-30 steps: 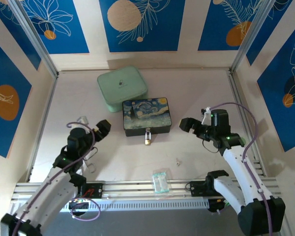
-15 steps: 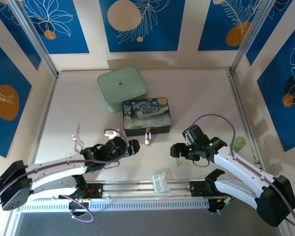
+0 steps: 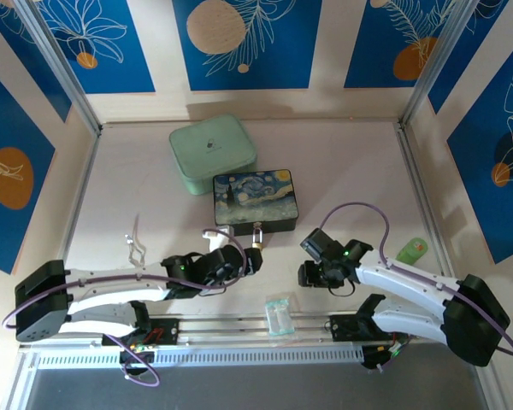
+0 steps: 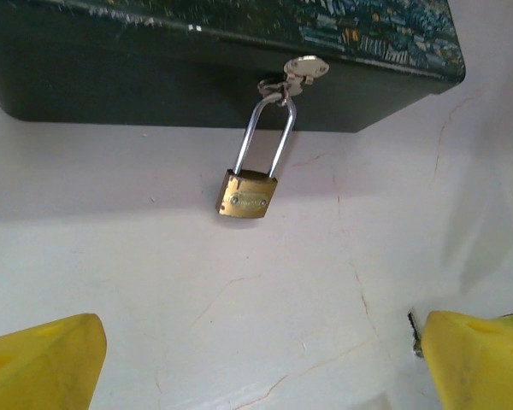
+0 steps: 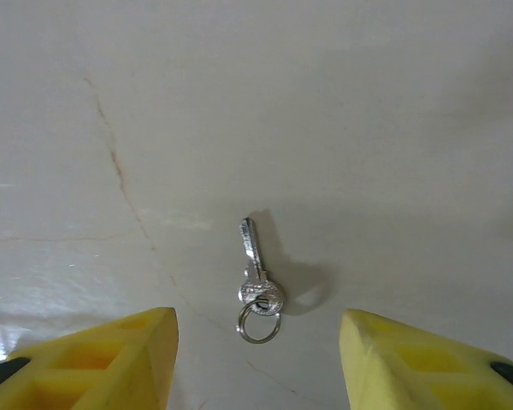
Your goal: Unlock the padlock with the key
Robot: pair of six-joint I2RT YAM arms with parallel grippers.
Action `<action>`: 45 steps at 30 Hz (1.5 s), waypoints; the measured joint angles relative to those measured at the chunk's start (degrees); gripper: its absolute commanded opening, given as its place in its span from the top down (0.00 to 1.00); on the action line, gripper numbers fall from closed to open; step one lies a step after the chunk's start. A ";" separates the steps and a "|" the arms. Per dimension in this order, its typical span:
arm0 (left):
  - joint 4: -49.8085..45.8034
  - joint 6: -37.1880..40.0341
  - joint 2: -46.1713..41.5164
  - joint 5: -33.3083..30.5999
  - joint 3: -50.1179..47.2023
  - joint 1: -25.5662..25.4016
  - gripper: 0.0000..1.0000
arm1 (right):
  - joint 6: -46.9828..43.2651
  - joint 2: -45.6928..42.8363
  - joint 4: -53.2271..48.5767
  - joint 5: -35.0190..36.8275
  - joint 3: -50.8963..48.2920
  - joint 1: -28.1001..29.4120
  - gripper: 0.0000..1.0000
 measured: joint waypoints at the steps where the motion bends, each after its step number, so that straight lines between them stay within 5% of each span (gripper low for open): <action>1: 0.00 -0.02 0.24 -0.02 0.02 -0.24 0.06 | 0.15 0.83 -0.09 0.24 0.24 0.17 0.54; 16: 0.59 -2.43 0.26 -1.18 -0.48 -0.61 0.06 | 1.22 10.27 -0.31 1.97 3.43 4.85 0.66; 34: -0.17 -2.80 -2.69 -3.69 -1.42 -0.63 0.06 | -0.04 12.76 -0.35 2.51 5.33 4.00 0.98; 45: 4.68 0.35 -5.25 -3.96 -4.55 -0.72 0.25 | -5.38 4.48 0.44 0.24 5.35 3.98 0.99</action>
